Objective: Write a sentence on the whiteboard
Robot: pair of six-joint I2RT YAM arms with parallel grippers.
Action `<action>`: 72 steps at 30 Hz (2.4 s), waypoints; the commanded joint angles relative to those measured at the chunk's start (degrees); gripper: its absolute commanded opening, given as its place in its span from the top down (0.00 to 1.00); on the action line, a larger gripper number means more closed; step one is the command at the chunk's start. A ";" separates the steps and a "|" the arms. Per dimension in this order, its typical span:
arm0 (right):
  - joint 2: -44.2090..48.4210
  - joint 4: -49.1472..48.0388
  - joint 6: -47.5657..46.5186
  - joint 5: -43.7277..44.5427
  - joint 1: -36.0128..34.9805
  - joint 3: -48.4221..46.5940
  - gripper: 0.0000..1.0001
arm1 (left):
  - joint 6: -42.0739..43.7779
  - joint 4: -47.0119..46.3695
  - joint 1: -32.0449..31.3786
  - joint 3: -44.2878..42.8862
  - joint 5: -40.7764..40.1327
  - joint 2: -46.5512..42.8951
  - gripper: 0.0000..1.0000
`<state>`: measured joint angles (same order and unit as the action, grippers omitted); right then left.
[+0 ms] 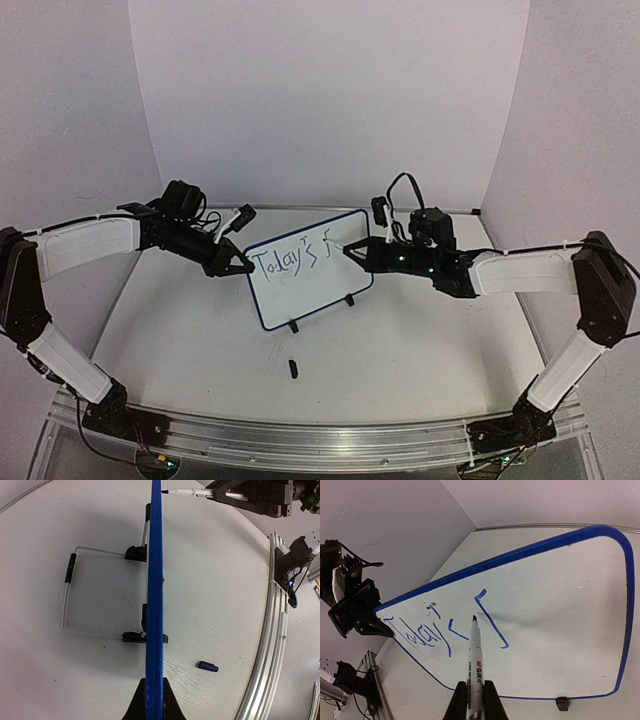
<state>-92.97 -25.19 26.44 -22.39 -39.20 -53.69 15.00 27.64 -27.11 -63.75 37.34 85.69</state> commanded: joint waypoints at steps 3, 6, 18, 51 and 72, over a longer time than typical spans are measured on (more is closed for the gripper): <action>-1.76 -0.85 0.10 0.32 -0.22 -2.76 1.00 | 0.93 2.69 -0.92 -0.85 -2.69 2.41 1.00; -1.70 -0.61 0.36 1.62 -0.26 -2.67 1.00 | 0.90 2.79 -0.92 -0.86 -2.73 2.46 1.00; 1.22 -0.15 1.16 7.75 -0.14 -0.39 1.00 | 0.98 2.77 -0.99 -0.85 -2.78 2.29 1.00; 0.57 -0.56 0.91 1.67 1.11 -0.42 1.00 | 0.98 2.82 -1.01 -0.85 -2.82 2.05 1.00; -1.24 -0.50 1.11 2.25 1.56 0.91 1.00 | 0.91 2.77 -1.01 -0.99 -2.80 2.21 1.00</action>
<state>-93.43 -24.36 27.09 -20.67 -37.91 -53.01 15.00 27.62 -27.24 -63.75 37.30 85.71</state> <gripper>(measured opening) 0.067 0.034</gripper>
